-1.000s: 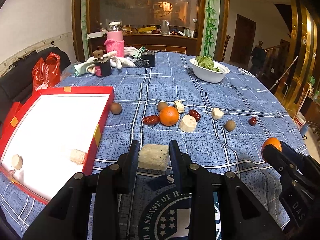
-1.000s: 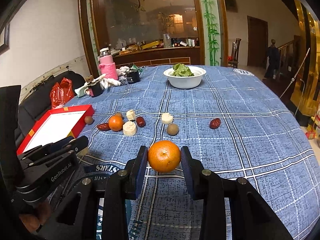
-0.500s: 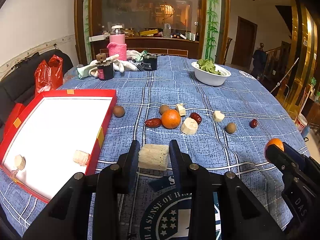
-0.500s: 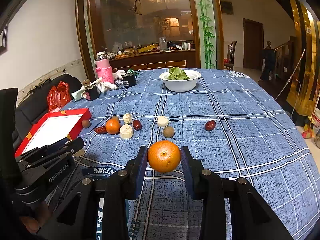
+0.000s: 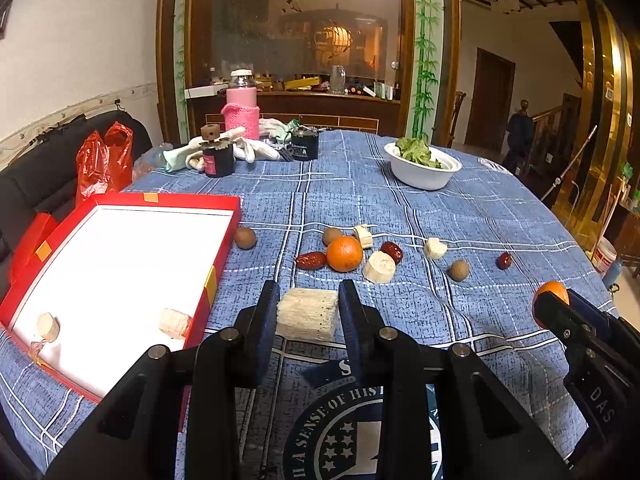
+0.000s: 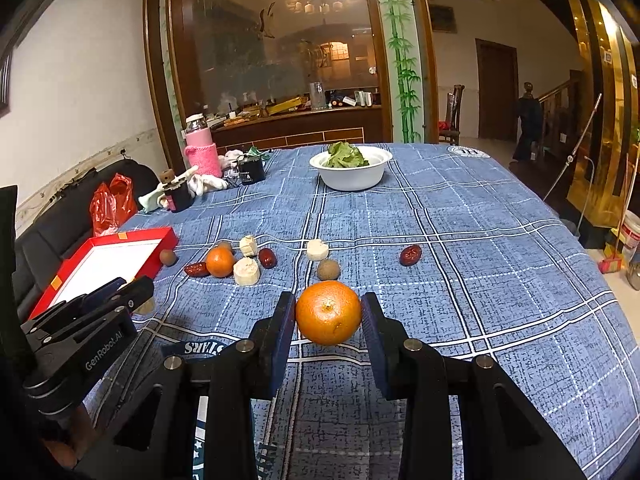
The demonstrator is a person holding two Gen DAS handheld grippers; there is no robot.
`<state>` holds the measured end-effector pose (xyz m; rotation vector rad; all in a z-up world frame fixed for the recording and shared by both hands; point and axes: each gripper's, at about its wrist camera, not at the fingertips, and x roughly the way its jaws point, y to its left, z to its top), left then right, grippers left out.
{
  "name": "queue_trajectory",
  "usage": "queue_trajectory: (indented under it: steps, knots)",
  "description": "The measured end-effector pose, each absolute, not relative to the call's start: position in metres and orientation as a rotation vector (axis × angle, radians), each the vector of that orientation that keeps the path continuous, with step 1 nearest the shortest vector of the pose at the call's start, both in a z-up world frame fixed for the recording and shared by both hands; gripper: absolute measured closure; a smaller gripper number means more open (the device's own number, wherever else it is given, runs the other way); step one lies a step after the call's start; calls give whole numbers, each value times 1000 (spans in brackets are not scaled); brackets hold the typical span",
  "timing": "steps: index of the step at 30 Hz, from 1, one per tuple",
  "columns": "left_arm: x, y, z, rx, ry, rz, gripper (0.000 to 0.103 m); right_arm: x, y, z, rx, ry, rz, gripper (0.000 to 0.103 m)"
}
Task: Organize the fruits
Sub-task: 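Carry the orange into the red tray while the left tool releases the block there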
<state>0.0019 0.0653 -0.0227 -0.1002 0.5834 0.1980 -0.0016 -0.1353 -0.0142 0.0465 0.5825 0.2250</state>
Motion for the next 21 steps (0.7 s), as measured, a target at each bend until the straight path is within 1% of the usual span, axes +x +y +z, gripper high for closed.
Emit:
queue_trajectory:
  steps: [21]
  knots:
    - [-2,65,-20,-94,557,221,75,-6,-145,-11,82,553,219,68]
